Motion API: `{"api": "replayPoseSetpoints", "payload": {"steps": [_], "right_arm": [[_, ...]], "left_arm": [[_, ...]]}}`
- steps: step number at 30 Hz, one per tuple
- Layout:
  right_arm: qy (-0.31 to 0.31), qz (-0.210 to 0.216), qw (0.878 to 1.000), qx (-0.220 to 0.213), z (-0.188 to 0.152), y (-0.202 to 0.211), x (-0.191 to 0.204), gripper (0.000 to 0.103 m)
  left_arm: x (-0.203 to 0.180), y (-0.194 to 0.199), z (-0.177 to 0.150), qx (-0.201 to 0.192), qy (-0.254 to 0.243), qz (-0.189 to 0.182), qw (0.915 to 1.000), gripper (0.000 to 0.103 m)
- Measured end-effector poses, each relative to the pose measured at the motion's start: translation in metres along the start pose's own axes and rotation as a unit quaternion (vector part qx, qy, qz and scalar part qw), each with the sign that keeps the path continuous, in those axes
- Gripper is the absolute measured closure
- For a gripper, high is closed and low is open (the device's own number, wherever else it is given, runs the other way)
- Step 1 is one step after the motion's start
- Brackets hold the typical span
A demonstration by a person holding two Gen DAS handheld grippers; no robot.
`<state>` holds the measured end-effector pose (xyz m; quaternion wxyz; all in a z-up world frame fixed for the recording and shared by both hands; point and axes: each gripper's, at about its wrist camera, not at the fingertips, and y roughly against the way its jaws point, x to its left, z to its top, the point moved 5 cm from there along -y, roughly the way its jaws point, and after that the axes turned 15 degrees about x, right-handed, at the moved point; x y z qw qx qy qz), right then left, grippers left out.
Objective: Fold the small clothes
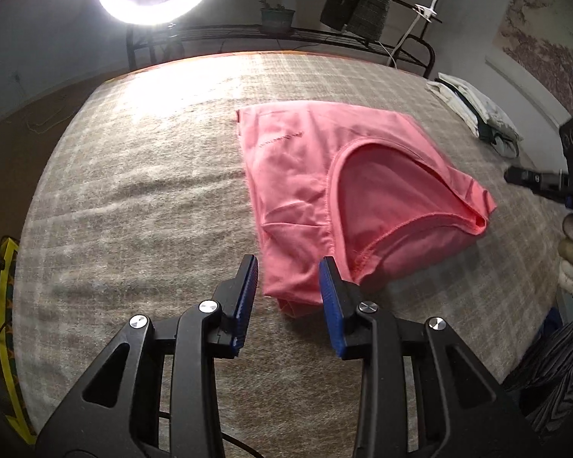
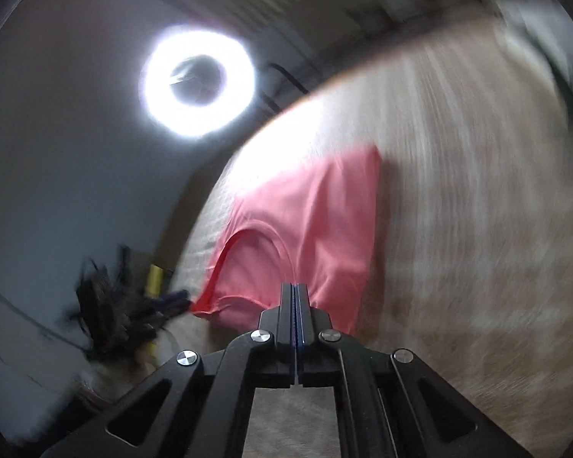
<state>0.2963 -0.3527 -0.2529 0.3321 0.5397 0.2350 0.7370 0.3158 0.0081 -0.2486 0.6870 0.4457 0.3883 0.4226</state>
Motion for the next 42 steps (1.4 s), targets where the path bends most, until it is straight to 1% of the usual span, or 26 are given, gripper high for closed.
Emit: {"api": "replayPoseSetpoints", "payload": {"steps": [2,3,4,6,7,9,11,12,13,14,15,16,17,19,20,22,24,26,27,28,29,30,31,33,37,42], "right_arm": [[0.004,-0.03,1.0,0.007,-0.004,-0.002,-0.001,0.103],[-0.004,-0.032,0.999,0.018,-0.007,-0.008,-0.006,0.103],[-0.014,-0.025,0.999,0.023,-0.008,-0.011,-0.011,0.1],[-0.048,-0.002,0.998,0.037,-0.014,-0.019,-0.024,0.079],[-0.067,0.01,0.997,0.042,-0.017,-0.022,-0.029,0.061],[-0.083,0.015,0.996,0.039,-0.015,-0.018,-0.04,0.061],[-0.096,0.028,0.994,0.041,-0.013,-0.019,-0.044,0.061],[-0.103,0.037,0.993,0.042,-0.012,-0.021,-0.046,0.062],[-0.112,0.047,0.992,0.045,-0.012,-0.024,-0.048,0.068],[-0.12,0.056,0.99,0.048,-0.012,-0.029,-0.05,0.074],[-0.124,0.063,0.989,0.052,-0.011,-0.035,-0.05,0.08],[-0.122,0.064,0.989,0.053,-0.011,-0.037,-0.048,0.093],[-0.115,0.057,0.99,0.053,-0.011,-0.038,-0.044,0.099],[-0.088,0.036,0.995,0.038,-0.01,-0.029,-0.03,0.102],[-0.071,0.03,0.997,0.026,-0.008,-0.02,-0.022,0.102],[-0.034,0.012,0.999,0.0,-0.007,-0.001,-0.006,0.102],[-0.029,-0.006,0.999,0.018,-0.012,-0.004,-0.009,0.102],[-0.02,-0.038,0.997,0.061,-0.023,-0.022,-0.013,0.098],[-0.024,-0.041,0.996,0.079,-0.027,-0.03,-0.015,0.095],[-0.027,-0.047,0.994,0.098,-0.031,-0.037,-0.018,0.085],[-0.021,-0.059,0.993,0.104,-0.031,-0.04,-0.018,0.078],[-0.011,-0.081,0.991,0.105,-0.03,-0.039,-0.018,0.078],[0.007,-0.114,0.989,0.098,-0.027,-0.034,-0.016,0.078],[0.022,-0.137,0.987,0.078,-0.021,-0.021,-0.011,0.077],[0.052,-0.153,0.987,0.019,-0.006,0.003,0.004,0.077],[0.101,-0.153,0.983,0.004,0.031,-0.008,0.035,0.078]], "left_arm": [[0.01,0.002,0.001,-0.003,0.02,-0.006,0.9998,0.07],[0.016,0.003,0.002,-0.004,0.033,-0.012,0.9994,0.07],[0.02,0.003,0.002,-0.004,0.044,-0.017,0.9989,0.07],[0.031,0.001,0.002,-0.002,0.072,-0.034,0.9968,0.068],[0.036,-0.001,0.001,0.002,0.086,-0.045,0.9952,0.068],[0.045,-0.012,-0.001,0.019,0.125,-0.087,0.9882,0.067],[0.047,-0.028,-0.004,0.048,0.157,-0.136,0.977,0.067],[0.046,-0.033,-0.005,0.056,0.163,-0.149,0.9737,0.067],[0.044,-0.038,-0.006,0.061,0.165,-0.156,0.9719,0.067],[0.041,-0.04,-0.006,0.064,0.16,-0.156,0.9726,0.071],[0.037,-0.04,-0.005,0.064,0.148,-0.143,0.9764,0.101],[0.033,-0.038,-0.004,0.065,0.137,-0.134,0.9793,0.103],[0.029,-0.03,-0.003,0.055,0.125,-0.124,0.9829,0.103],[0.026,-0.018,-0.004,0.042,0.115,-0.103,0.9871,0.103],[0.028,-0.013,-0.006,0.036,0.109,-0.078,0.9903,0.103],[0.03,-0.015,-0.008,0.039,0.1,-0.054,0.9927,0.103],[0.03,-0.025,-0.013,0.057,0.096,-0.041,0.9928,0.103],[0.026,-0.032,-0.016,0.068,0.084,-0.026,0.9938,0.103],[0.024,-0.031,-0.017,0.068,0.074,-0.018,0.9947,0.103],[0.021,-0.029,-0.016,0.065,0.064,-0.005,0.9958,0.103],[0.019,-0.027,-0.015,0.06,0.058,0.007,0.9965,0.103],[0.019,-0.023,-0.014,0.057,0.056,0.017,0.9967,0.103],[0.019,-0.019,-0.012,0.051,0.059,0.024,0.9967,0.103],[0.019,-0.007,-0.006,0.028,0.066,0.024,0.9971,0.103],[0.006,0.008,0.02,-0.003,0.053,0.019,0.9984,0.103],[-0.024,0.021,0.075,-0.047,0.038,-0.004,0.9982,0.103]]}}
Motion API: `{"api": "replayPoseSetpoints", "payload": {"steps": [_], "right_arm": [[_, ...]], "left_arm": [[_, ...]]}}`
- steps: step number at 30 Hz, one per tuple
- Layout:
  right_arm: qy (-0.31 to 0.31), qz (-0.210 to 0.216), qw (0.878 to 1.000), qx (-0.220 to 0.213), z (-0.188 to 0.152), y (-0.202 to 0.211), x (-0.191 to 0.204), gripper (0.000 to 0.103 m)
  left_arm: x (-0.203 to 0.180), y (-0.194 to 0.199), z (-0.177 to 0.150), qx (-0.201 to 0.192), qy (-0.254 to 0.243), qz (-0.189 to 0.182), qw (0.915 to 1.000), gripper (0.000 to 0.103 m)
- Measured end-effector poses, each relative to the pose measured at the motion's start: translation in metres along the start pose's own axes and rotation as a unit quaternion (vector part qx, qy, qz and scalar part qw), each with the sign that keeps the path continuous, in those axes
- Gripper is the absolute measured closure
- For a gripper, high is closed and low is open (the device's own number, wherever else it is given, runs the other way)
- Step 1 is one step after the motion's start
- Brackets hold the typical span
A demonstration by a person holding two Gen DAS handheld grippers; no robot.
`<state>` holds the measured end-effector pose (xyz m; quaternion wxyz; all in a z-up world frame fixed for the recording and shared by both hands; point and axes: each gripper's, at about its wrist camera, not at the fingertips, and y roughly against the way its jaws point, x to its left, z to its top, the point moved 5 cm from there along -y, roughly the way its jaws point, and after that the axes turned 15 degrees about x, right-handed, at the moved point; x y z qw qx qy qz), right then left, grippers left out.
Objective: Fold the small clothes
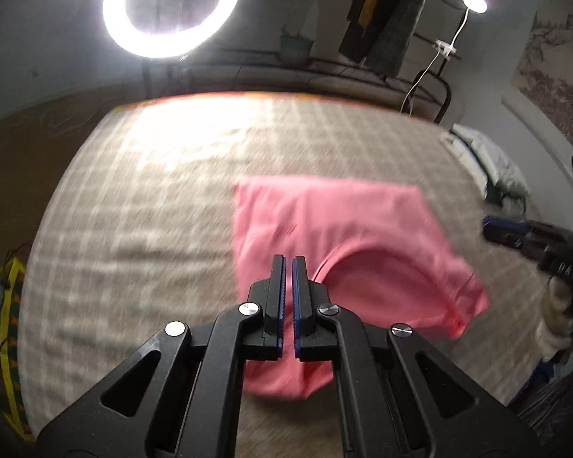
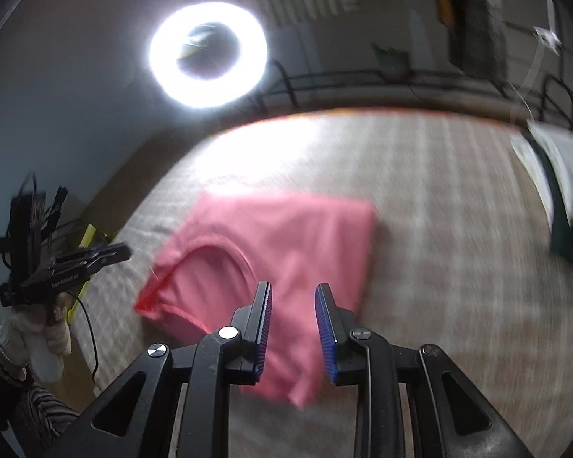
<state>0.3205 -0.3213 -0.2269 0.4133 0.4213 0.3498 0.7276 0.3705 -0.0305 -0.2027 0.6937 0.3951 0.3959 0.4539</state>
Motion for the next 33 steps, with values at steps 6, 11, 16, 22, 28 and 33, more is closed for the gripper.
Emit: {"api": "replayPoseSetpoints", "payload": {"steps": [6,11,16,22,28,33], "right_arm": [[0.021,0.015,1.0,0.003,0.061,-0.039,0.018,0.078],[0.02,-0.003,0.999,0.03,0.078,-0.085,0.014,0.078],[0.037,-0.032,0.997,0.063,0.068,-0.114,0.009,0.08],[0.052,-0.035,0.995,0.071,0.065,-0.111,0.01,0.079],[0.015,0.01,1.0,0.02,0.088,-0.084,-0.002,0.077],[0.009,0.002,0.999,0.033,0.101,-0.101,-0.005,0.073]], "left_arm": [[-0.02,-0.051,0.054,0.011,0.009,-0.005,0.9999,0.103],[-0.023,-0.099,0.051,0.051,-0.015,0.023,0.9983,0.103],[-0.021,-0.115,0.039,0.043,-0.048,0.034,0.9973,0.103],[-0.008,-0.097,0.048,0.043,-0.011,0.01,0.999,0.103],[0.002,-0.077,0.074,0.012,0.014,-0.013,0.9998,0.103],[-0.001,-0.108,0.082,0.038,0.015,0.001,0.9992,0.103]]}}
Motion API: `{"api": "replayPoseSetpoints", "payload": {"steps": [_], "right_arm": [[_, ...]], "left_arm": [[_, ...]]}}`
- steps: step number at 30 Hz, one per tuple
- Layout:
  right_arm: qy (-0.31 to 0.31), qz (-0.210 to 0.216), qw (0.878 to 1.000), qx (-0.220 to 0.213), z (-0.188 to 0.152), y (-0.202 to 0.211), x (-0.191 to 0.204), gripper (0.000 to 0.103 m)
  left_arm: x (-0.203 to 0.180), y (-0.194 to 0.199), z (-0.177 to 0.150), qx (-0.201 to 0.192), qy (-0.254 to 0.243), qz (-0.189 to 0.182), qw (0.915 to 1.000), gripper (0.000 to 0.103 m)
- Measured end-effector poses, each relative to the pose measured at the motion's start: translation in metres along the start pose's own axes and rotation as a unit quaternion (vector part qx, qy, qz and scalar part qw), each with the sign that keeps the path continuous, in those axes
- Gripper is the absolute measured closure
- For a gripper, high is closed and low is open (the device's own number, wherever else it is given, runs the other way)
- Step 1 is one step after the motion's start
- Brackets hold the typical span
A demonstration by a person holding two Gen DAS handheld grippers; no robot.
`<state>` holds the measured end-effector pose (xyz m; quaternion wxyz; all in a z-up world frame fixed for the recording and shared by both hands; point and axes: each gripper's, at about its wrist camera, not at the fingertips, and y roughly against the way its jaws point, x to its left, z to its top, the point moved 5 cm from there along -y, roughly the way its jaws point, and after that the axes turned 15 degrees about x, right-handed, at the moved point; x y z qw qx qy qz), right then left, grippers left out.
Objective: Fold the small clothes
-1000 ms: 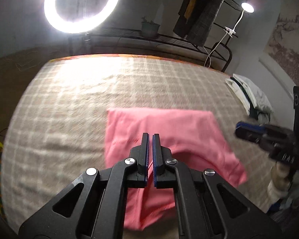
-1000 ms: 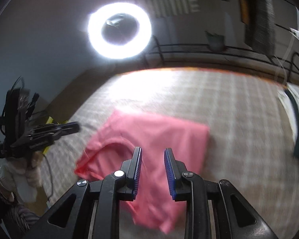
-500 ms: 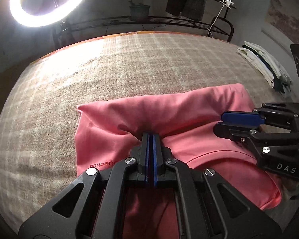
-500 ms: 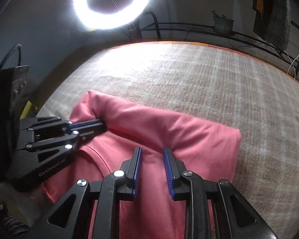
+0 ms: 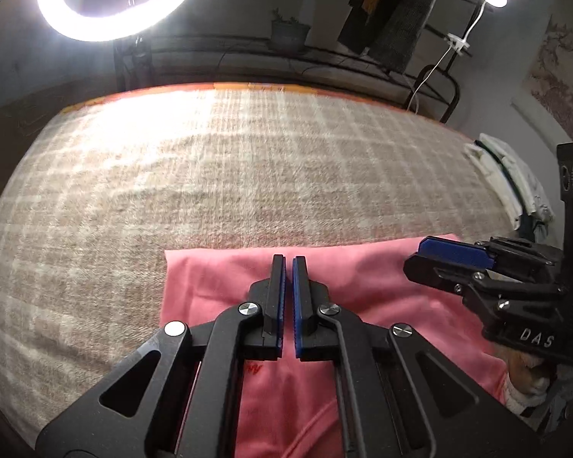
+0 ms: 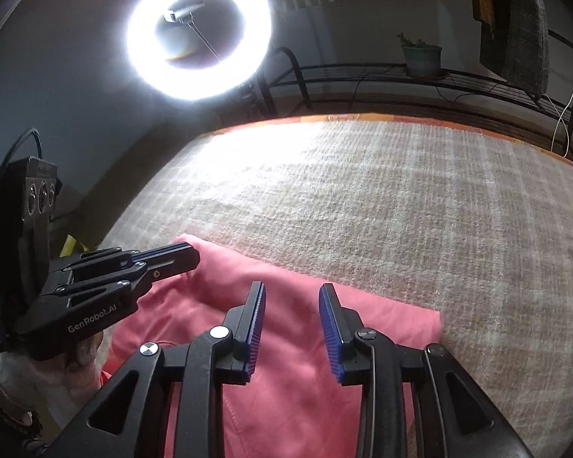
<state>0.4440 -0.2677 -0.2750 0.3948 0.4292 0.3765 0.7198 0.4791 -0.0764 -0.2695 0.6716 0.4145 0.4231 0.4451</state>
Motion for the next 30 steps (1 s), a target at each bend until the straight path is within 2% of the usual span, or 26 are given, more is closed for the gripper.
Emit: {"api": "replayPoseSetpoints", "payload": {"steps": [2,5,9,12,15,19,22,28,30], "right_arm": [[-0.004,-0.016,1.0,0.016,0.001,-0.014,-0.005,0.073],[-0.015,-0.047,0.998,0.028,0.0,-0.026,-0.02,0.077],[-0.034,-0.042,0.998,0.023,-0.005,-0.012,-0.038,0.075],[-0.054,-0.045,0.997,0.023,-0.017,0.005,-0.055,0.072],[-0.061,-0.024,0.998,0.012,-0.032,0.03,-0.062,0.07],[-0.036,0.018,0.999,-0.002,-0.057,0.061,-0.045,0.074],[-0.015,0.039,0.999,0.019,-0.082,0.062,-0.025,0.079],[0.043,-0.003,0.994,0.098,-0.139,0.033,0.005,0.08],[0.054,-0.011,0.993,0.106,-0.15,0.032,0.009,0.079]], "left_arm": [[0.006,-0.018,-0.002,0.021,0.009,0.024,0.9994,0.103],[0.012,-0.018,-0.005,0.018,0.019,0.007,0.9996,0.102],[0.026,-0.005,-0.017,0.017,0.018,0.031,0.9992,0.102],[0.044,0.013,-0.033,0.014,0.031,0.033,0.9989,0.102],[0.052,0.039,-0.05,0.002,0.031,0.025,0.9992,0.102],[0.042,0.063,-0.083,-0.001,0.011,0.021,0.9997,0.102],[0.033,0.062,-0.114,0.023,-0.003,0.014,0.9996,0.102],[0.031,0.048,-0.16,0.066,-0.019,0.033,0.9971,0.102],[0.034,0.05,-0.171,0.069,-0.016,0.033,0.9969,0.102]]}}
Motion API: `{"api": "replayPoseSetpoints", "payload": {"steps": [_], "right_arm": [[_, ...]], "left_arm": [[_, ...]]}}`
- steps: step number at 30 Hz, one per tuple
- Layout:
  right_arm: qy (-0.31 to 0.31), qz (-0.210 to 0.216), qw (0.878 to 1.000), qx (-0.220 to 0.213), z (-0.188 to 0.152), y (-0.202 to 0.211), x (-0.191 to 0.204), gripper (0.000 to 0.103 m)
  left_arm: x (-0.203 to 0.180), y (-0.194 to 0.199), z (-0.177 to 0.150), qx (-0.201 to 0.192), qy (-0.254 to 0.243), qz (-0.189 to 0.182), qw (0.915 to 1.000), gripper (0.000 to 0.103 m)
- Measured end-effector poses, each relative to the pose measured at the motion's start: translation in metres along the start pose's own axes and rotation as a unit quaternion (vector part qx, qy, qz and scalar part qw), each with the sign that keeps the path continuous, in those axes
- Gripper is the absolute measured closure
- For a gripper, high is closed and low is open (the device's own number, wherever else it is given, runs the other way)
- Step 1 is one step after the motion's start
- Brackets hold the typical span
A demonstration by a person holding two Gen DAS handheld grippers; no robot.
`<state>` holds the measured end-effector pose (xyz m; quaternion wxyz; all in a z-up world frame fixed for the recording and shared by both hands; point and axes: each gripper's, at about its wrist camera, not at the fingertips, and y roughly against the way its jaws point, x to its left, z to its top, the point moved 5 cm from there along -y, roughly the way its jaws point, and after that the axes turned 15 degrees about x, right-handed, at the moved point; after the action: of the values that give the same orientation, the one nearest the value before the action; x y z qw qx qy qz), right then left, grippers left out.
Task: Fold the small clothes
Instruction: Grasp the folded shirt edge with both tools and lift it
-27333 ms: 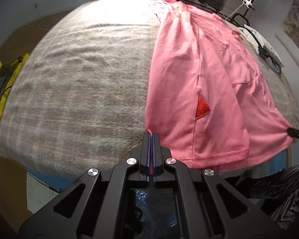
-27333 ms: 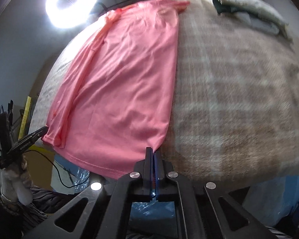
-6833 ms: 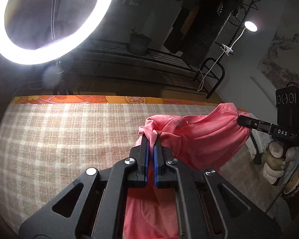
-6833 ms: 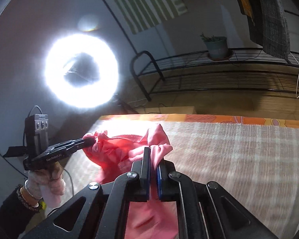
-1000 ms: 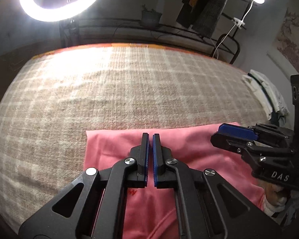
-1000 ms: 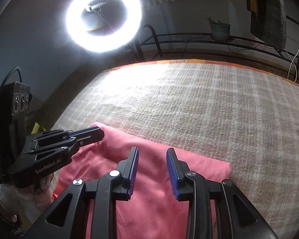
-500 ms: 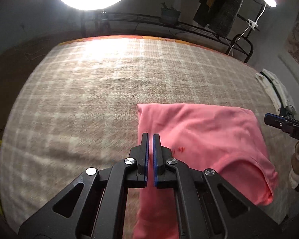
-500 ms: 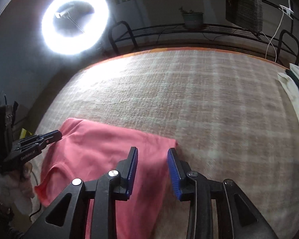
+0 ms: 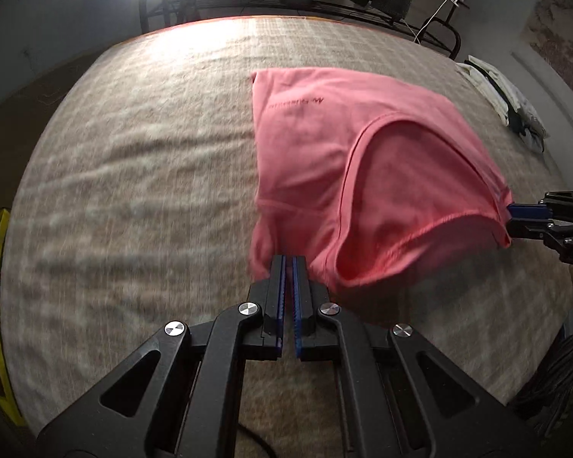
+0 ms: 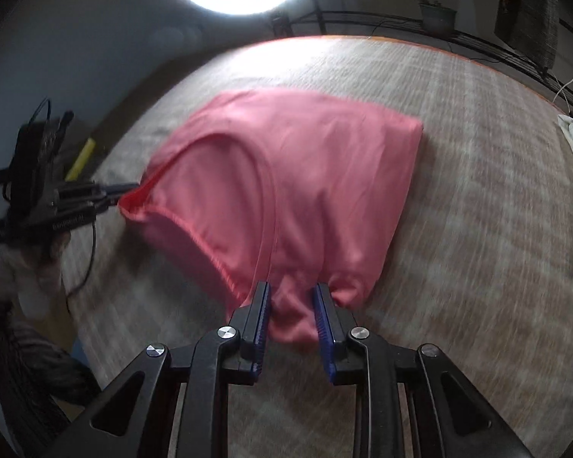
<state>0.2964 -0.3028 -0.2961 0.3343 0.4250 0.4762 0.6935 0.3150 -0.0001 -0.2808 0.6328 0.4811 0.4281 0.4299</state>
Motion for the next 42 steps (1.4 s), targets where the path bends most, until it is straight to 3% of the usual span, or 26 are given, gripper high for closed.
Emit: {"api": "replayPoseSetpoints", "payload": {"steps": [4,6,9,10,13,17,22,33,35,40,42], "right_arm": [[0.021,0.022,0.999,0.012,-0.017,0.008,0.008,0.078],[0.029,0.034,0.999,0.005,-0.025,0.019,0.006,0.074],[0.0,0.063,0.997,-0.034,-0.027,0.039,-0.009,0.05],[-0.02,0.073,0.996,-0.05,-0.023,0.045,-0.017,0.042],[-0.102,0.127,0.983,-0.084,-0.011,0.05,-0.051,0.042],[-0.171,0.173,0.963,-0.113,0.0,0.043,-0.081,0.045],[-0.193,0.182,0.959,-0.096,0.014,0.021,-0.095,0.051],[-0.235,0.235,0.939,-0.088,0.05,-0.018,-0.089,0.061],[-0.24,0.237,0.937,-0.092,0.053,-0.019,-0.086,0.061],[-0.243,0.224,0.94,-0.086,0.069,-0.028,-0.07,0.076],[-0.24,0.21,0.945,-0.078,0.078,-0.03,-0.065,0.083]], "left_arm": [[0.011,0.01,-0.018,0.001,0.009,-0.003,1.0,0.078],[0.018,0.023,-0.02,-0.018,0.031,-0.029,0.9989,0.074],[0.031,0.041,-0.014,-0.05,0.08,-0.076,0.9927,0.056],[0.035,0.044,-0.011,-0.056,0.095,-0.089,0.9899,0.054],[0.043,0.043,0.005,-0.062,0.136,-0.149,0.9774,0.054],[0.053,0.021,0.026,-0.039,0.18,-0.203,0.9617,0.054],[0.054,0.003,0.041,-0.016,0.192,-0.21,0.9585,0.054],[0.049,-0.019,0.06,0.003,0.22,-0.258,0.9409,0.054],[0.045,-0.021,0.064,0.002,0.22,-0.254,0.9419,0.054],[0.03,-0.023,0.071,0.011,0.195,-0.198,0.9606,0.09],[0.022,-0.02,0.074,0.006,0.178,-0.169,0.9695,0.094]]}}
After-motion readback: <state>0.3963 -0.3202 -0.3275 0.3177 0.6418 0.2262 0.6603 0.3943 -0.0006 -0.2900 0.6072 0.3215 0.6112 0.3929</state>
